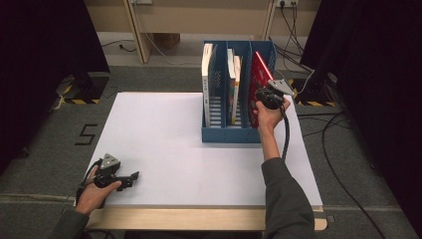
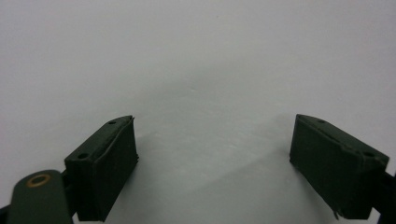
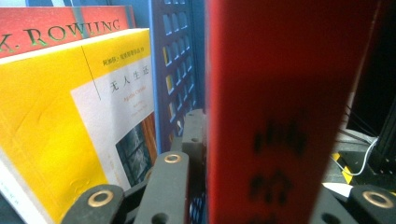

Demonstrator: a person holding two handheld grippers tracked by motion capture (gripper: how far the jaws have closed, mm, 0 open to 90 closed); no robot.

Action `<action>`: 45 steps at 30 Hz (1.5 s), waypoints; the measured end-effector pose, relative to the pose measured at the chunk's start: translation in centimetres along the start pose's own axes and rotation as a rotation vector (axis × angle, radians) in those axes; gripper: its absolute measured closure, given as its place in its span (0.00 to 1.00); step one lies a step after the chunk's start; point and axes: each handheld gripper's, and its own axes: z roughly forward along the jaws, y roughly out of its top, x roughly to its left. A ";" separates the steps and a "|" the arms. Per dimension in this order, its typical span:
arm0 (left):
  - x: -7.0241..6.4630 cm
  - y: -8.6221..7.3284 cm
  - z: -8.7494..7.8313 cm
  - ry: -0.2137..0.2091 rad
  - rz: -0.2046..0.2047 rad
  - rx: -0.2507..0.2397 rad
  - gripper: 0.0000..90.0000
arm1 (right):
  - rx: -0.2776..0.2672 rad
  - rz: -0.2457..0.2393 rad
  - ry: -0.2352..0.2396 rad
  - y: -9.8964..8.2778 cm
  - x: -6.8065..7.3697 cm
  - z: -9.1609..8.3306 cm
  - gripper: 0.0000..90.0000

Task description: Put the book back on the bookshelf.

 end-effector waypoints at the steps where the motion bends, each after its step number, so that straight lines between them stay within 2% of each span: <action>1: 0.0 0.0 0.0 0.000 0.000 0.000 0.15 | 0.000 0.004 0.004 -0.1 0.0 -0.1 0.86; 7: 0.0 0.0 0.0 0.000 -0.001 0.000 0.15 | -0.003 0.015 0.032 -0.4 0.0 -0.8 0.84; 12: 0.0 0.0 0.0 0.000 -0.002 -0.001 0.15 | 0.003 -0.005 0.068 -0.4 0.6 -1.5 0.82; 15: 0.0 0.0 0.0 -0.001 -0.002 -0.001 0.15 | 0.002 -0.013 0.070 -0.4 0.9 -2.1 0.81; 25: 0.0 0.0 0.0 0.000 -0.001 0.000 0.15 | -0.012 0.017 0.106 -0.7 0.3 -3.9 0.80; 37: 0.0 0.0 0.0 0.000 -0.001 0.000 0.15 | -0.023 -0.035 0.137 -1.1 -0.2 -6.3 0.82; 45: 0.0 0.0 0.0 0.000 -0.002 -0.003 0.15 | -0.007 -0.043 0.158 -2.3 -0.9 -7.7 0.84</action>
